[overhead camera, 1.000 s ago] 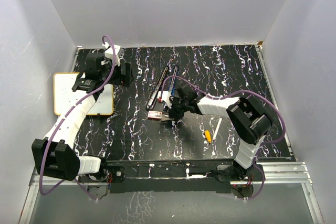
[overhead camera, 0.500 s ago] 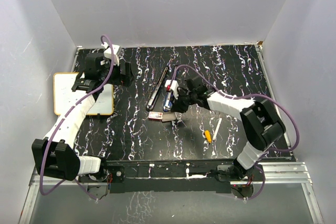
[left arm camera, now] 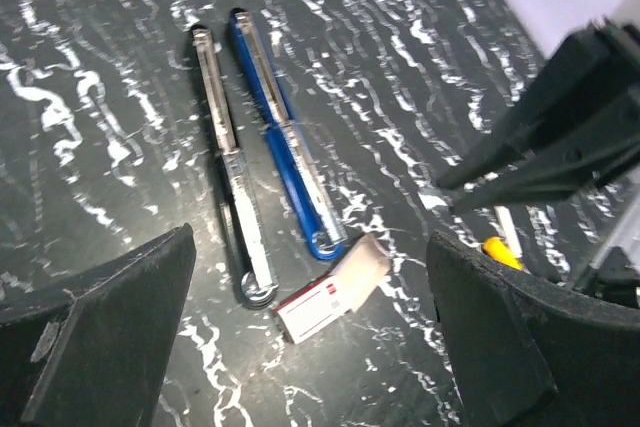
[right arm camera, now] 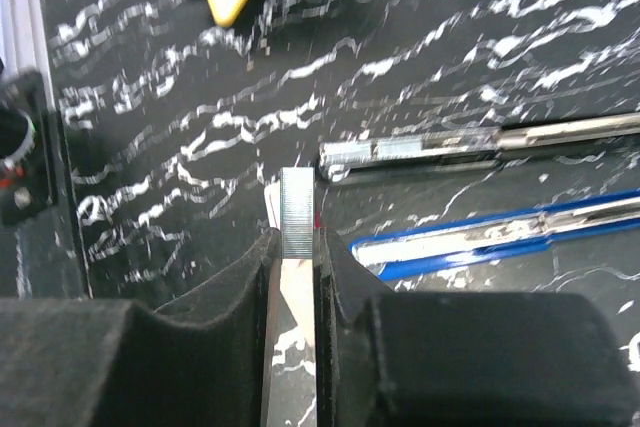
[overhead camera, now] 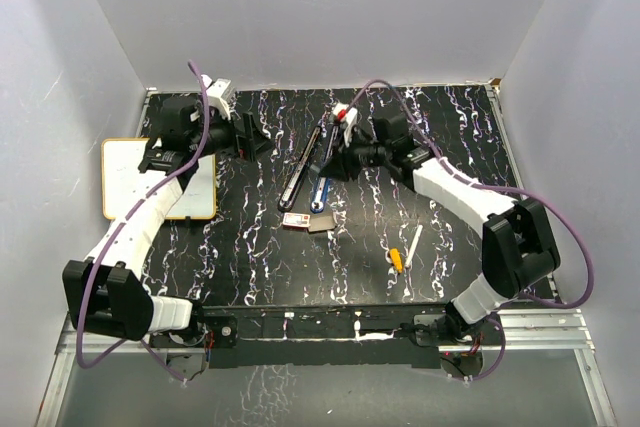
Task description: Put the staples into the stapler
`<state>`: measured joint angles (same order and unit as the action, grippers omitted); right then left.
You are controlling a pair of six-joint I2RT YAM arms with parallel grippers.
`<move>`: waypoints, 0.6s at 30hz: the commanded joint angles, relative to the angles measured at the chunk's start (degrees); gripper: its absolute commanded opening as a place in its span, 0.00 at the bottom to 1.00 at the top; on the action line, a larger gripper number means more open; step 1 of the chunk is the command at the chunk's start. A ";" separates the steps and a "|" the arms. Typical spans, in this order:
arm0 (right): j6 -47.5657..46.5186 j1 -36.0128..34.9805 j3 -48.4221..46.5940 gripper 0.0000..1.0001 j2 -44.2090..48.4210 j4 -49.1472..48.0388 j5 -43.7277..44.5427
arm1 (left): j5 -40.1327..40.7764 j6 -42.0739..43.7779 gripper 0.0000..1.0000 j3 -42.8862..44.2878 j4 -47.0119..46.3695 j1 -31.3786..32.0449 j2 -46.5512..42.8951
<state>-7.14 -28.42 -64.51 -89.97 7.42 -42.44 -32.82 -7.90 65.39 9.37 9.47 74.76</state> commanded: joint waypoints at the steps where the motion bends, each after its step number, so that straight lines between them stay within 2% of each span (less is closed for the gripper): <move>1: 11.73 2.29 -6.89 0.12 2.93 -5.33 -2.49 | -11.40 -7.07 0.97 2.54 -8.17 -0.33 1.71; 7: 18.56 3.06 -12.95 0.12 2.36 -5.44 -3.88 | -21.56 -21.63 0.97 0.17 -24.82 -0.33 3.42; 14: 24.44 3.02 -17.72 0.12 0.72 -7.68 -7.95 | -24.94 -39.47 0.95 -4.34 -44.02 -0.33 3.37; 18: 27.85 3.05 -19.02 0.12 -0.26 -10.14 -10.13 | -24.83 -44.12 0.93 -5.12 -49.79 -0.16 3.37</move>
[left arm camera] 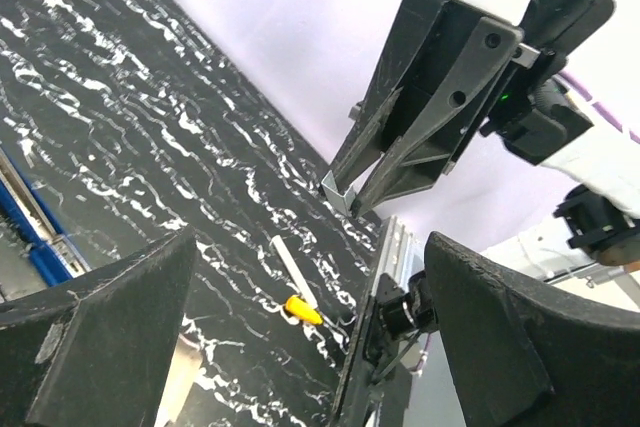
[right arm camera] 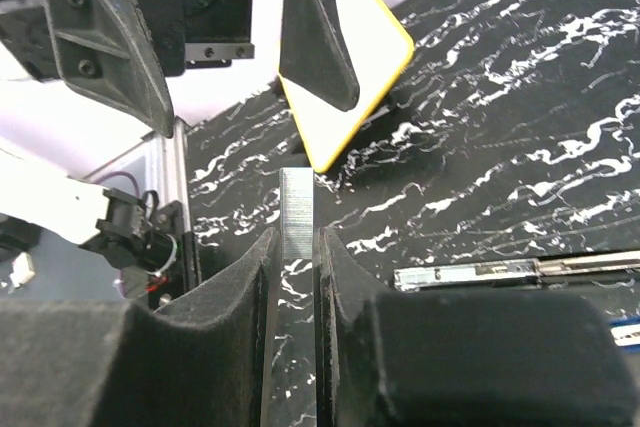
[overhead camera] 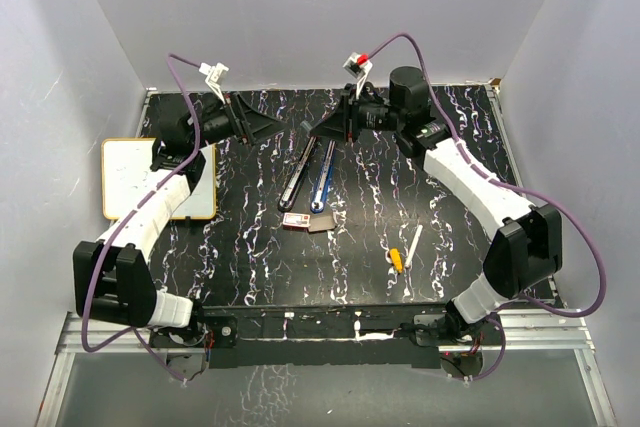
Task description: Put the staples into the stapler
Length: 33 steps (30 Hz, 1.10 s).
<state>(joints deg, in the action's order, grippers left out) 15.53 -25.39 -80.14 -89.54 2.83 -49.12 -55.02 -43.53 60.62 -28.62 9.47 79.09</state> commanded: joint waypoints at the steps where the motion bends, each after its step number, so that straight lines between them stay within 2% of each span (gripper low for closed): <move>1: 6.31 0.03 -3.32 0.12 -0.76 -6.84 -4.24 | -2.26 -9.06 0.93 -0.55 -12.52 -0.16 -0.69; 7: 13.37 0.02 -1.58 0.12 -1.37 -13.53 -7.12 | -1.00 -18.25 0.88 -3.07 -27.02 0.71 2.52; 13: 20.91 0.06 1.07 0.12 -1.92 -23.25 -10.58 | -0.21 -21.63 0.85 -4.22 -33.18 1.34 2.56; 22: 23.03 -0.25 1.85 0.12 -3.13 -26.34 -10.97 | 0.09 -23.56 0.80 -5.78 -36.23 2.96 1.77; 33: 24.36 -0.91 4.70 0.12 -3.80 -29.95 -10.04 | 1.74 -24.69 0.79 -8.58 -40.07 3.77 1.02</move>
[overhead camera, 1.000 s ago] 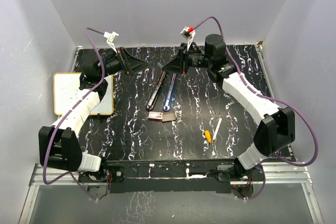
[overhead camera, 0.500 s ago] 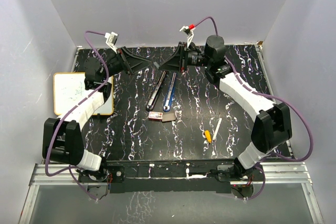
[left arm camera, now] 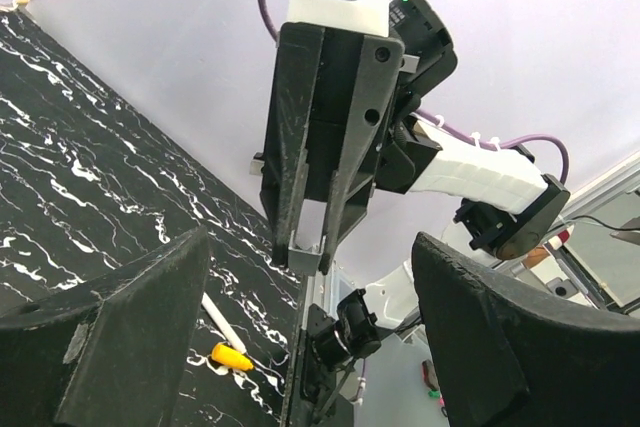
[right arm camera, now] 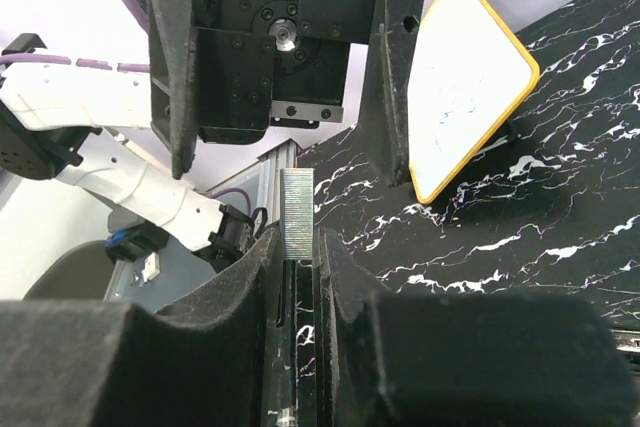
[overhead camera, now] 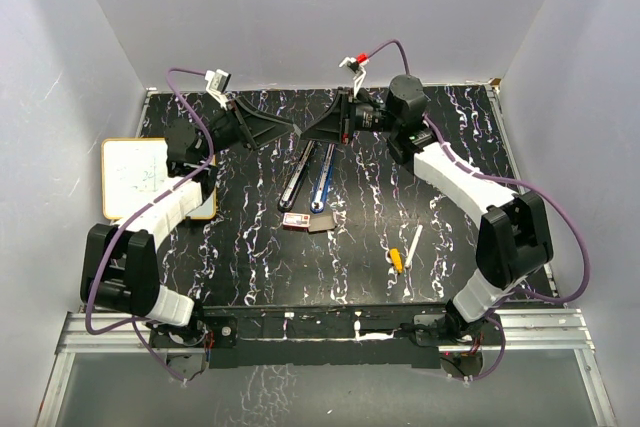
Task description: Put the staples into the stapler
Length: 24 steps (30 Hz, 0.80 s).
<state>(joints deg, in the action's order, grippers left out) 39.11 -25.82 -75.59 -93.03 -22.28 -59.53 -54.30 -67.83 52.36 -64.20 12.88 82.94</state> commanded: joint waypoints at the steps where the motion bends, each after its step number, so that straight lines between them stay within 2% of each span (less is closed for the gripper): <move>1: 0.84 -0.56 0.24 0.12 -0.37 -4.99 0.44 | 1.16 -0.42 0.79 -0.27 -4.46 0.38 -2.86; 4: 1.58 -0.88 0.56 0.12 -0.58 -6.14 0.40 | 1.60 -0.41 0.76 -0.31 -4.48 0.50 -2.95; 19: 2.86 -1.05 1.48 0.12 -0.88 -6.98 1.63 | 1.35 1.83 0.49 0.34 -2.42 1.01 -2.94; 24: 2.84 -1.06 1.80 0.12 -0.79 -6.74 2.28 | 1.48 2.14 0.45 0.19 -2.59 1.00 -3.04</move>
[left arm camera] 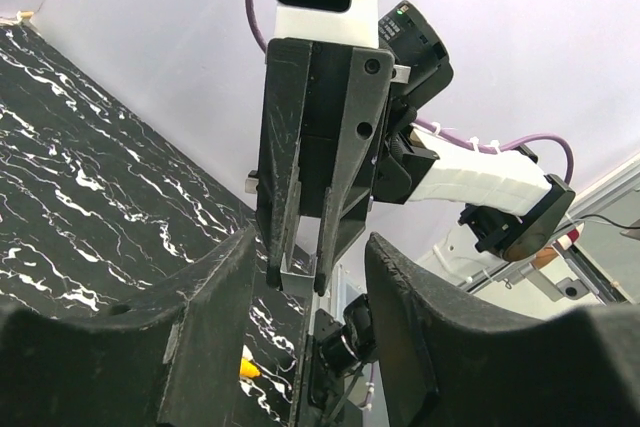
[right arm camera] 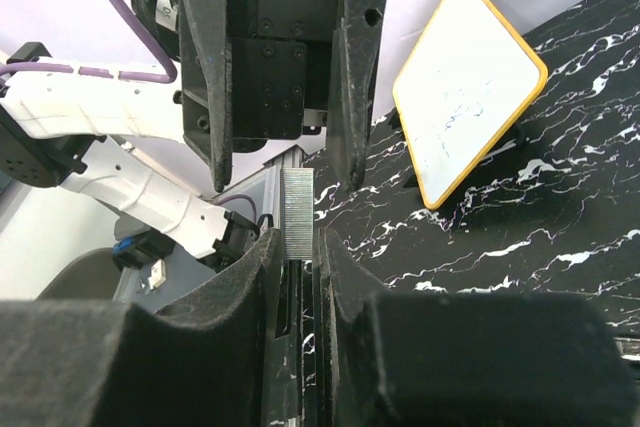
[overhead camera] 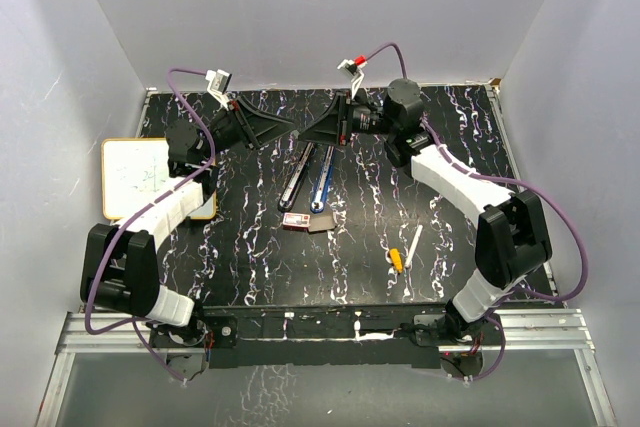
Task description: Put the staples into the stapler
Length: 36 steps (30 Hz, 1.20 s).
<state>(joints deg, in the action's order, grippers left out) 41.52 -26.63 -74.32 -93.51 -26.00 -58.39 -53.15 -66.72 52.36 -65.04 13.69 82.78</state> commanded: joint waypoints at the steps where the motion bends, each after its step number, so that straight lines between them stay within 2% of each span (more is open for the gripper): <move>1: 0.40 -0.24 0.65 0.12 -0.31 -3.01 1.25 | 0.26 1.11 0.45 0.31 -1.76 0.19 -2.93; 11: 0.71 -0.25 0.74 0.12 -0.29 -3.37 1.24 | -0.02 2.80 0.36 0.34 0.19 0.19 -3.29; 36: 1.69 0.04 1.60 0.12 -0.31 -5.20 1.14 | -0.20 3.84 0.29 -0.41 0.86 0.20 -3.75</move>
<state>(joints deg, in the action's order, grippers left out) 43.03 -26.61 -73.21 -93.76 -27.31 -57.95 -53.15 -64.07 52.36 -62.54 13.69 81.95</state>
